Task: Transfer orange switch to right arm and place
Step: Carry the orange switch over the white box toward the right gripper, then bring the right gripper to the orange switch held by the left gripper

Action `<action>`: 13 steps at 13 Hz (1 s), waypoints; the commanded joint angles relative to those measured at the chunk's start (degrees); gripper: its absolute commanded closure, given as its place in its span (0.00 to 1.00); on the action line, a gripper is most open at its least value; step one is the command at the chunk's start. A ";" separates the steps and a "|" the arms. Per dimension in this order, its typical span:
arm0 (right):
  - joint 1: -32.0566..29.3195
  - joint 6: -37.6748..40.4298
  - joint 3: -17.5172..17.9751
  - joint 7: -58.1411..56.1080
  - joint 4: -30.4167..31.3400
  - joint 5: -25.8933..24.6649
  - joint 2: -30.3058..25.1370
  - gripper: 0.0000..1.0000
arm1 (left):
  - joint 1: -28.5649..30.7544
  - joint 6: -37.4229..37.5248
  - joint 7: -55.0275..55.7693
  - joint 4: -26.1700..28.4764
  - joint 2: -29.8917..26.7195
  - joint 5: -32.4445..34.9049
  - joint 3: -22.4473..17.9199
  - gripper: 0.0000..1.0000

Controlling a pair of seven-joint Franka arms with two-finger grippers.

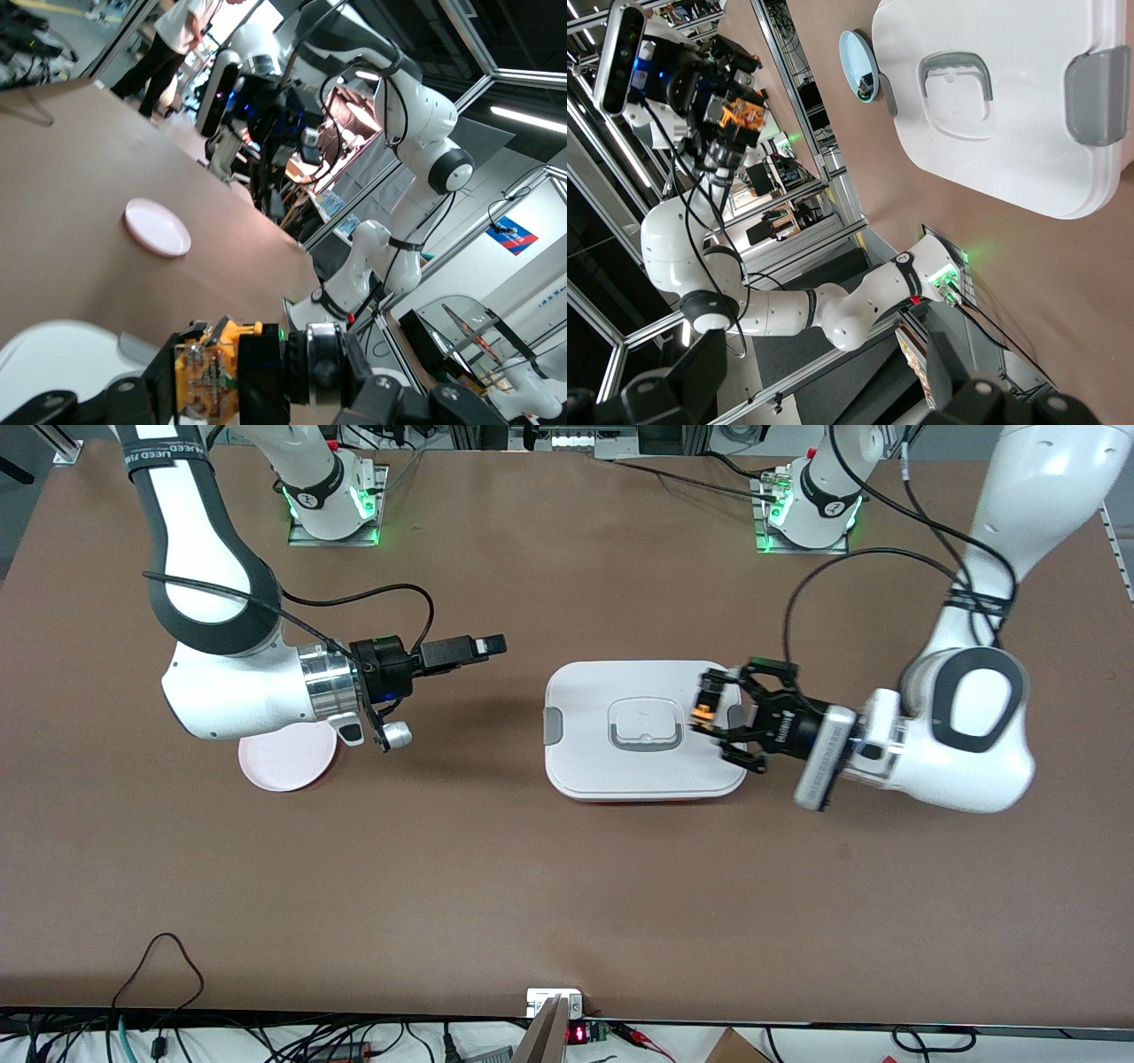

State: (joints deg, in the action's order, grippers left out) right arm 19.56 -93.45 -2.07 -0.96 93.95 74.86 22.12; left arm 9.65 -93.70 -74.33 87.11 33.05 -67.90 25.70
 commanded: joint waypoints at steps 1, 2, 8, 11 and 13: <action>-0.48 0.63 -0.22 0.61 -0.96 5.53 0.72 0.00 | 0.01 -8.56 -5.46 2.88 -2.46 -3.11 5.82 0.75; 0.04 -0.15 -0.22 0.61 -0.61 9.22 1.34 0.00 | 0.10 -12.96 -8.52 4.11 -2.73 -4.95 8.20 0.76; 0.22 -2.35 -0.22 2.35 3.78 17.15 1.69 0.00 | -0.33 -30.13 -12.50 7.29 -3.44 -11.55 17.45 0.78; 0.39 -4.46 -0.13 5.09 5.36 19.96 1.43 0.00 | -0.51 -30.58 -12.50 7.46 -3.44 -11.64 17.54 0.78; 0.48 -6.12 -0.13 5.18 6.33 22.86 0.99 0.00 | -0.69 -30.75 -12.50 7.46 -3.44 -11.64 17.54 0.78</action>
State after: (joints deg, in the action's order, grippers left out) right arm 19.66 -97.39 -2.25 3.17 98.47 94.66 24.52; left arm 8.56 -123.64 -84.88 92.94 31.35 -77.26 42.94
